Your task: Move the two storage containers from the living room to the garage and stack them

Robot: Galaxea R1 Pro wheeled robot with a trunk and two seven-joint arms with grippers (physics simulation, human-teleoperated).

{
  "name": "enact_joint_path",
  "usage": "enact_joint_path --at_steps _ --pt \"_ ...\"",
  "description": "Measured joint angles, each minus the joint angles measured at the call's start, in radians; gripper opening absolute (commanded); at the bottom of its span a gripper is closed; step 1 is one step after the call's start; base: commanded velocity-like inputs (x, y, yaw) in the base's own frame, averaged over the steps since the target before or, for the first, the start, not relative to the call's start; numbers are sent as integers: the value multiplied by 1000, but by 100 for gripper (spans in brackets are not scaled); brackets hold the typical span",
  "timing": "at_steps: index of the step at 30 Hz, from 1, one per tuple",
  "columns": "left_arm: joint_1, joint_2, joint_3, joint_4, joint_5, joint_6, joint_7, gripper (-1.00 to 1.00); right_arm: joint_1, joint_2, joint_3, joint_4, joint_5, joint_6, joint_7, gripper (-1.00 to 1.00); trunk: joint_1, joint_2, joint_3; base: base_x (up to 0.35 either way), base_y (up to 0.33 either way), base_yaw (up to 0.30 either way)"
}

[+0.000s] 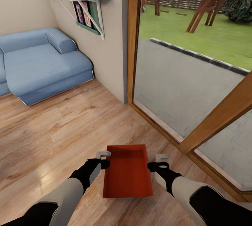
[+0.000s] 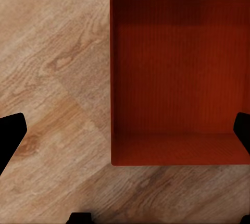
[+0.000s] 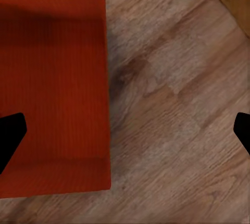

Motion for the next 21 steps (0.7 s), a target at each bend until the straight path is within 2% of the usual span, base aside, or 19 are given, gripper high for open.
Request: enact_joint_path --at_steps 2,4,21 --pt "0 0 0 1 -1 1 0 100 3 14 0 1 5 -2 2 100 8 -14 -6 0 0 0" --pt "0 0 0 1 -1 1 0 100 3 16 0 1 6 -6 2 100 15 -28 -13 0 0 0" --pt "0 0 -1 1 0 1 7 100 4 13 2 -6 9 -17 2 100 81 -147 -66 0 0 0"
